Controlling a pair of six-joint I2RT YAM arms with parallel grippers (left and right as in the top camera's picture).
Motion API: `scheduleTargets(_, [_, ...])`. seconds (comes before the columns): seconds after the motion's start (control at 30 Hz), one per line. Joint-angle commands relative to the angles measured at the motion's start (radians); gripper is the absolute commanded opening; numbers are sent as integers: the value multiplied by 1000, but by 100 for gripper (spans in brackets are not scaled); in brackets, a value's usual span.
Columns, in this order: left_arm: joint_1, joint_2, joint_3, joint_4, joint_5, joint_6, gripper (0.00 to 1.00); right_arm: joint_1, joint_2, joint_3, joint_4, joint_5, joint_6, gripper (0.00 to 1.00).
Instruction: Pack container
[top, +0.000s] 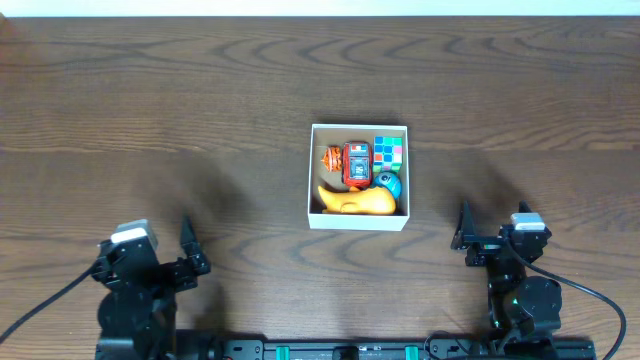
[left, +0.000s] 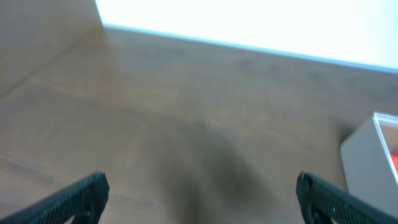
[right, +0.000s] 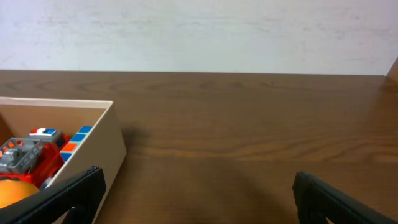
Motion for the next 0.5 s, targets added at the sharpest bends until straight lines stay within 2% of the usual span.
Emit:
scheduleTargets(0.0, [6,-65,-118,109,11,10,98,-16,-7,-5,0,-4,-15,99])
scheduleTargets(0.23, [6,-128,-338,409,150,148,98,-16,-7,-5,0,-4,-15,99])
scheduleTargets(0.47, [13,-162,-470,524,195,169,98,-16,-7,-5,0,-4,-15,99])
